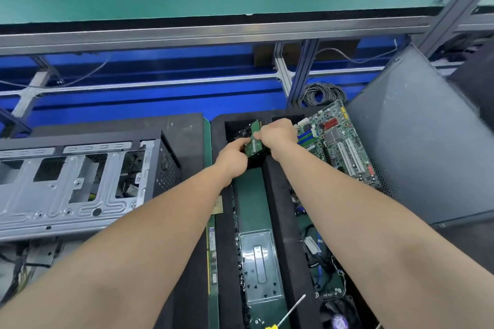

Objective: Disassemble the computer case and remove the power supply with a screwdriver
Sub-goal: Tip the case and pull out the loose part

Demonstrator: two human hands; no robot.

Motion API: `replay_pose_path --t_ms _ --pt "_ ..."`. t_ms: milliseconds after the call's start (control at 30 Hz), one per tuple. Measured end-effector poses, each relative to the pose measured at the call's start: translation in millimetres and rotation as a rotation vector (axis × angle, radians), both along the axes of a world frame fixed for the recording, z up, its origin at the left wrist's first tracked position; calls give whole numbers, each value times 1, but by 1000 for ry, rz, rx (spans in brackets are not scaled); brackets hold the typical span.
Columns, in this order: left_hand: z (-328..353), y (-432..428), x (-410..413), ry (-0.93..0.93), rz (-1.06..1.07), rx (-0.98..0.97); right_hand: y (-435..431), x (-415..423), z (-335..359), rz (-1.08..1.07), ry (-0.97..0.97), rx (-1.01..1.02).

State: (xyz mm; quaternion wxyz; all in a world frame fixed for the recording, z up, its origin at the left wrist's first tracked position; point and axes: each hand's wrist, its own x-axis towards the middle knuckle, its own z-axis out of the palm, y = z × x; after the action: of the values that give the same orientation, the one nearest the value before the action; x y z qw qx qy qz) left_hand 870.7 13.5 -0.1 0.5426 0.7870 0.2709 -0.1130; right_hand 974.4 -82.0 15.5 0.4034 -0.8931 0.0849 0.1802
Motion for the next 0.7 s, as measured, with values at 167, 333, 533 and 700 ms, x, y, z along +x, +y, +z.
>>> replay_pose_path --t_ms 167,333,533,700 --pt "-4 1 -1 30 -43 15 4 -7 9 165 -25 -163" --pt "-10 2 -1 28 -50 13 -2 -9 12 225 -59 -202" --pt "2 0 -11 14 -15 60 -9 -28 14 167 -46 -139" --pt "34 -14 -38 3 19 129 -27 -55 35 156 -127 -172"
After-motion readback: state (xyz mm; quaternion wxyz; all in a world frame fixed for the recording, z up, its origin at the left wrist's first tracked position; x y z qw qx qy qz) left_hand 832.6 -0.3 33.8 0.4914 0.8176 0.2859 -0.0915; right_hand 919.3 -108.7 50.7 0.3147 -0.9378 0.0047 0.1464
